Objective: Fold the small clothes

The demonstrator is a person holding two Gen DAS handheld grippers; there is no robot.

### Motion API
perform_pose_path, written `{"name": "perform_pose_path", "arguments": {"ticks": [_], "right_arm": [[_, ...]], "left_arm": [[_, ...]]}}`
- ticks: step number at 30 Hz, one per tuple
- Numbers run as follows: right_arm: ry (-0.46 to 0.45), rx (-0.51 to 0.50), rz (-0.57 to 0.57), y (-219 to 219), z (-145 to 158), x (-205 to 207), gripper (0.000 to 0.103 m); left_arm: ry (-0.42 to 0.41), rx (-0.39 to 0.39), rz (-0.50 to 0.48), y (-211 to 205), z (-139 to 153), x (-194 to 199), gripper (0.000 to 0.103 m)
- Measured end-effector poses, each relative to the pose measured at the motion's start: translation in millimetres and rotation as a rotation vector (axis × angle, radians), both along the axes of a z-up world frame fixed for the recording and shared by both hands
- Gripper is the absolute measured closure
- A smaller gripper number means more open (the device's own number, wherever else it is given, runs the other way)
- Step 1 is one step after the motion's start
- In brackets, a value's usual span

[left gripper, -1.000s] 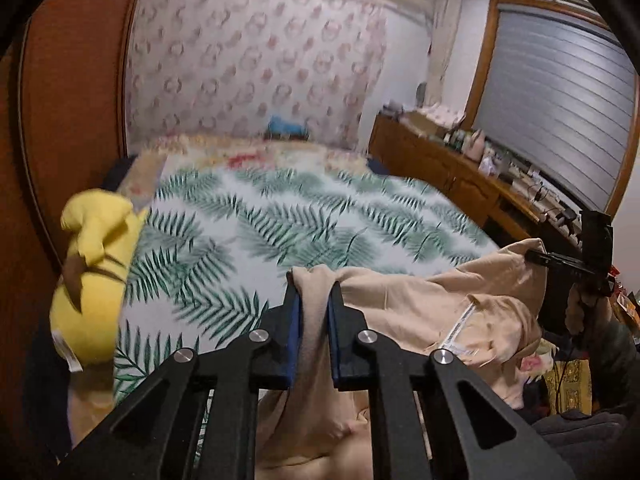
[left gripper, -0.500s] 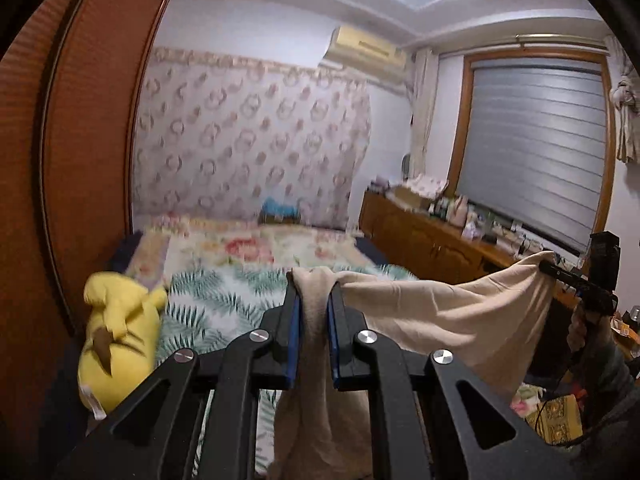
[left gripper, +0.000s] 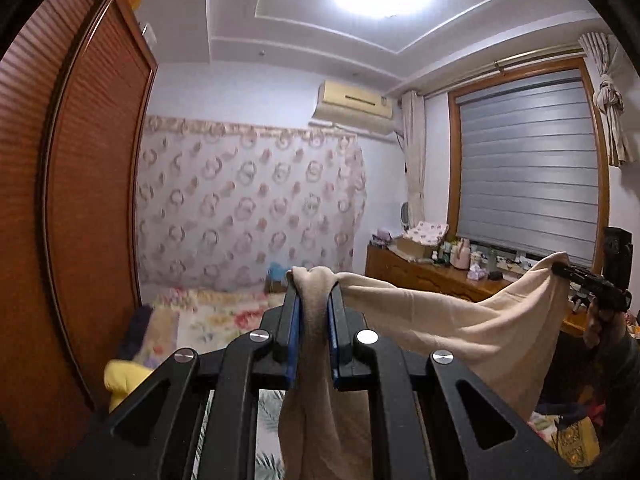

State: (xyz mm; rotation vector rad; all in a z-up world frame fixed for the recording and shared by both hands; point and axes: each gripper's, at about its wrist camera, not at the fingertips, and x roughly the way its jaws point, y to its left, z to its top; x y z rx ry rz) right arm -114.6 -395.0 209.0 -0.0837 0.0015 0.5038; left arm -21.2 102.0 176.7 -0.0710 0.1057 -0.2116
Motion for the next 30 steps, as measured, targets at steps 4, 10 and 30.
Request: {"name": "perform_pose_path", "arguments": {"ticks": [4, 10, 30], "right_arm": [[-0.054, -0.029, -0.033, 14.1, 10.5, 22.1, 0.093], [0.018, -0.129, -0.126, 56.8, 15.0, 124.6, 0.092], [0.584, -0.244, -0.293, 122.0, -190.9, 360.6, 0.057]], "left_arm": [[-0.018, 0.048, 0.046, 0.4, 20.5, 33.6, 0.090], [0.078, 0.073, 0.117, 13.7, 6.9, 133.6, 0.090], [0.616, 0.175, 0.039, 4.5, -217.0, 259.7, 0.033]]}}
